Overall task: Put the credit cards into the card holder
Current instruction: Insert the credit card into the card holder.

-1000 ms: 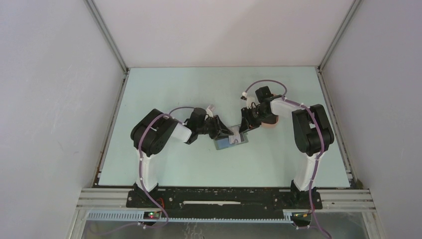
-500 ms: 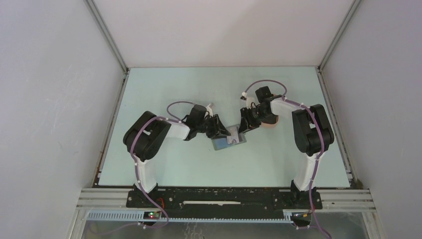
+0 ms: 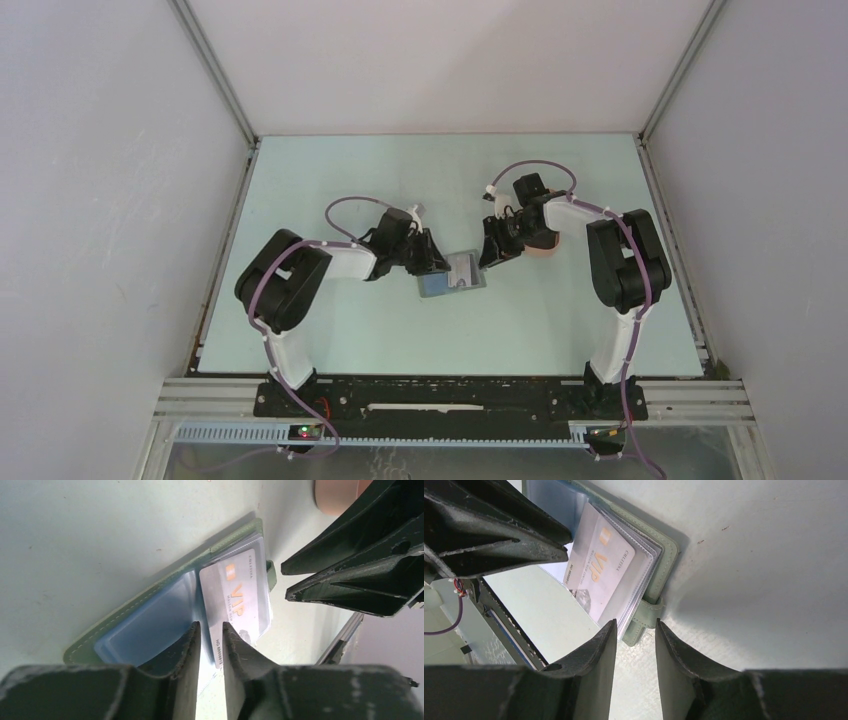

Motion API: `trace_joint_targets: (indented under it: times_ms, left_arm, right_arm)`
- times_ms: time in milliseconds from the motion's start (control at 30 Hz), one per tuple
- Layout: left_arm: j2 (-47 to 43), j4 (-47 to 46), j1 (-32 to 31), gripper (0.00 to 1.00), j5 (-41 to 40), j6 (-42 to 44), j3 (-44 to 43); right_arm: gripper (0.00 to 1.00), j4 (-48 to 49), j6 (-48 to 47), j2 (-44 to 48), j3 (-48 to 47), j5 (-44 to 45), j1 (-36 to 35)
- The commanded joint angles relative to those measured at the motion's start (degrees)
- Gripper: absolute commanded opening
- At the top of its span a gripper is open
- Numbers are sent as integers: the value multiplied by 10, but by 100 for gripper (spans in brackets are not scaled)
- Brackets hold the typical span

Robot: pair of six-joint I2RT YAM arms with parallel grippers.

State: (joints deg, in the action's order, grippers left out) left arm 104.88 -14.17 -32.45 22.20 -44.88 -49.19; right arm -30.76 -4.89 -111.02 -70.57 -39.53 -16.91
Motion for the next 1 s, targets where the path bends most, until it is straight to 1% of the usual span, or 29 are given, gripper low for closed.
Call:
trace_joint_targets:
  times_ms: [0,167,267,367,667,967]
  left_arm:
    - [-28,8,3,25,-24,26,13]
    - [-43,28,3,11,-40,43,12]
    - [-47,42,3,6,-53,52,10]
    - [-42,55,3,3,-62,59,4]
    - [-3,74,-6,0,-49,61,-24]
    - [20,103,-25,0,-42,67,-62]
  right_arm:
    - [42,-3,-11,17,-18,-5,0]
    - [42,-3,-10,13,-18,-5,-3]
    - [42,-2,-11,12,-18,-3,-5]
    - [42,-2,-10,12,-18,-2,-5]
    - [41,-2,-5,2,-18,15,-12]
    - [30,-17,-6,-19,-32,32,-34]
